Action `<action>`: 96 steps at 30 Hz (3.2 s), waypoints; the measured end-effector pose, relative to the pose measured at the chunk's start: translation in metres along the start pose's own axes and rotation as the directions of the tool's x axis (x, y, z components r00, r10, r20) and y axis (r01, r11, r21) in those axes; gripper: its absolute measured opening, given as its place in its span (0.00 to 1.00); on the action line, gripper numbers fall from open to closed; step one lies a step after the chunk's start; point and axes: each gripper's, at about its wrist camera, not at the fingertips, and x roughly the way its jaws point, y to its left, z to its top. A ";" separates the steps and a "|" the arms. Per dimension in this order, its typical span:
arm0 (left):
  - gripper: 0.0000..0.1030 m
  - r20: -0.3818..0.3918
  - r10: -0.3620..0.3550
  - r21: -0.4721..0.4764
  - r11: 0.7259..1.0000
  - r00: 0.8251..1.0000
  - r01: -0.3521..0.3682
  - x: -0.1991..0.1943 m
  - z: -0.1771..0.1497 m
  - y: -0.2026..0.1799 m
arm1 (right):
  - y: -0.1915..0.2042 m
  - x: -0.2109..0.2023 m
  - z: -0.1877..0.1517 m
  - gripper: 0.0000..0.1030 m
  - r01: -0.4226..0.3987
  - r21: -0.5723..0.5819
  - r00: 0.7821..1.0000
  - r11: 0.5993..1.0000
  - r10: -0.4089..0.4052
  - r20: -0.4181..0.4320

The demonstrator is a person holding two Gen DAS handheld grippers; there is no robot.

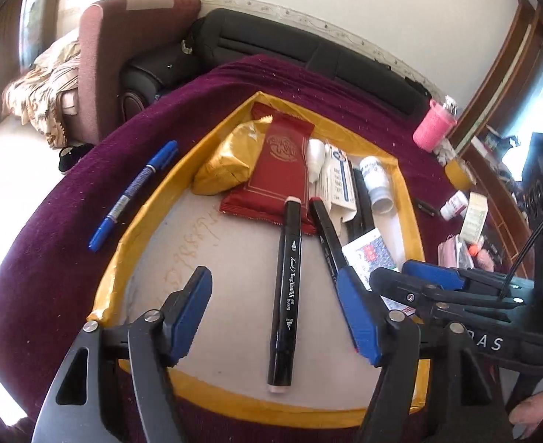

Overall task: Organize objects
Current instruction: 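Place the marker and medicine box into the tray, open both grippers, then grasp a small black pen with the left gripper while the right gripper moves to the pink pom-pom, then grasp the pink fluffy pom-pom with the right gripper while the left gripper carries the pen to the tray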

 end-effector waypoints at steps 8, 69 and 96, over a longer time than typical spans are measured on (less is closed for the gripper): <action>0.63 0.056 0.104 0.041 0.994 0.993 -0.106 -0.011 0.000 -0.013 | -0.004 -0.027 -0.013 0.54 0.022 -0.016 0.994 1.000 -0.020 0.109; 0.73 -0.123 0.020 0.591 0.805 0.992 0.057 0.138 0.063 -0.286 | -0.353 -0.094 -0.062 0.73 0.053 0.662 0.896 0.748 -0.329 0.300; 0.12 -0.155 0.063 0.710 0.701 0.986 0.067 0.187 0.035 -0.317 | -0.372 -0.092 -0.068 0.73 0.042 0.707 0.904 0.706 -0.329 0.275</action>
